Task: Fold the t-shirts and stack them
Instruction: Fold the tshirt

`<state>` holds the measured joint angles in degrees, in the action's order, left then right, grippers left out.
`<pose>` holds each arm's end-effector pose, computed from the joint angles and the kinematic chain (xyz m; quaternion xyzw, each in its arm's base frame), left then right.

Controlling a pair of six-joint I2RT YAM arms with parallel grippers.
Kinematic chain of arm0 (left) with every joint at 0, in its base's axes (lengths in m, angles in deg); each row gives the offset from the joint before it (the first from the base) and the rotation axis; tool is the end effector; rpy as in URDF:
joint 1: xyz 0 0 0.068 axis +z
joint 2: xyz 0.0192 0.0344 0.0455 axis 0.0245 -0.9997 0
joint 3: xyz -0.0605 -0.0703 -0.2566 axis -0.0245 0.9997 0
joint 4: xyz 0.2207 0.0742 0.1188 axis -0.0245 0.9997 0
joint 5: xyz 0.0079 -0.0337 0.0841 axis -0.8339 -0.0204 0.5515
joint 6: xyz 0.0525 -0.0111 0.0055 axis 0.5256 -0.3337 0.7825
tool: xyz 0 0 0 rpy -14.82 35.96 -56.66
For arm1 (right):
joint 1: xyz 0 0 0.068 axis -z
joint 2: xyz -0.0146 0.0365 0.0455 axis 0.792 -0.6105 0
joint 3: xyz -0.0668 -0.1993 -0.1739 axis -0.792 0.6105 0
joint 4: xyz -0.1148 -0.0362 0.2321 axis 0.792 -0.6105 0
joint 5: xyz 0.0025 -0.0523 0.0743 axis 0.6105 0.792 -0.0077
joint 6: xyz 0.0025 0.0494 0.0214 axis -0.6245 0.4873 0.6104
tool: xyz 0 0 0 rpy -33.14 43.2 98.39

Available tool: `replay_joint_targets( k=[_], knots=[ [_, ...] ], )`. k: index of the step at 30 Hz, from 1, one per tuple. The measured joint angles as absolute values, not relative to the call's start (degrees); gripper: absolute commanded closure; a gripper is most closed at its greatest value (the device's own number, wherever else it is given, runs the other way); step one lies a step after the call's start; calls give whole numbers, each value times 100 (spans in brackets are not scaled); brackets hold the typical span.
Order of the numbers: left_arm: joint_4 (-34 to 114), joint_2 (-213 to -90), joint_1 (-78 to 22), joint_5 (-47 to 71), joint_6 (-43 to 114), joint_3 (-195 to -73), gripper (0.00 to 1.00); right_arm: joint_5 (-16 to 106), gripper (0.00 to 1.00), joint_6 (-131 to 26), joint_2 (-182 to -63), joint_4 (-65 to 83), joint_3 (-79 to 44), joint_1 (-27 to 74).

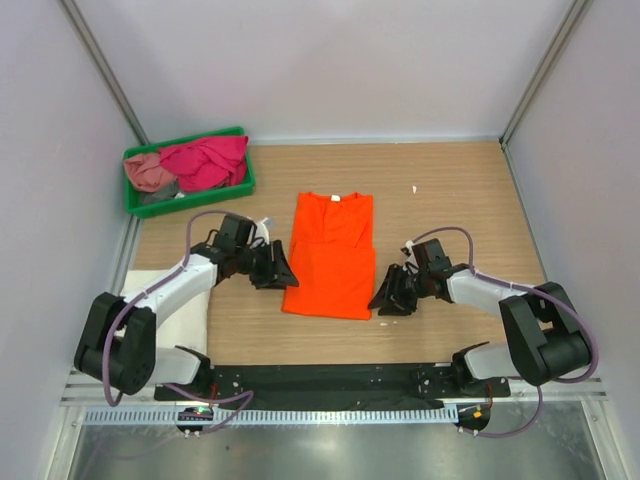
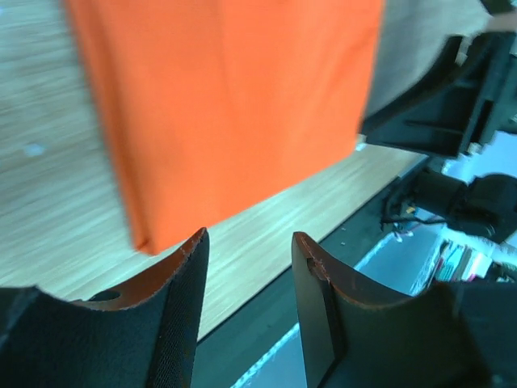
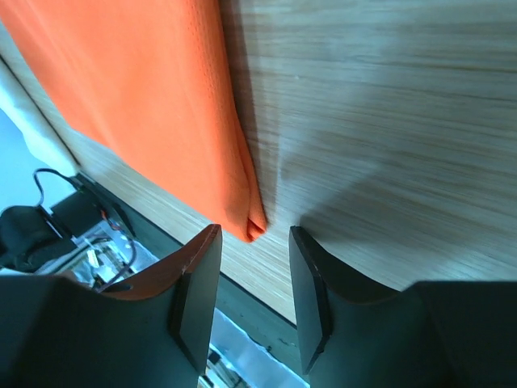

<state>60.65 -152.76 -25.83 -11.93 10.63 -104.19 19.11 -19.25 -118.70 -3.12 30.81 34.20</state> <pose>0.2264 -0.1237 0.1991 -0.0071 0.9146 -0.3822 0.1319 0.1960 0.0849 0.1288 0.1109 0.9276 0.3517 0.0597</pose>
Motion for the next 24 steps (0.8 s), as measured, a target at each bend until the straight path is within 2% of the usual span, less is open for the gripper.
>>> replay_joint_targets(
  k=[3,12,24],
  knots=[
    [6402,-15423,-2209,-1067,1332,-10419,46,2048,55,-1768,-11920,-165,3057,3297],
    [6495,-16054,-1971,-909,1610,-10186,44,2247,56,-1676,-12121,33,2895,3147],
    [5999,-16428,-2093,-1182,1334,-10116,51,2328,59,-1676,-12250,206,2832,2978]
  ],
)
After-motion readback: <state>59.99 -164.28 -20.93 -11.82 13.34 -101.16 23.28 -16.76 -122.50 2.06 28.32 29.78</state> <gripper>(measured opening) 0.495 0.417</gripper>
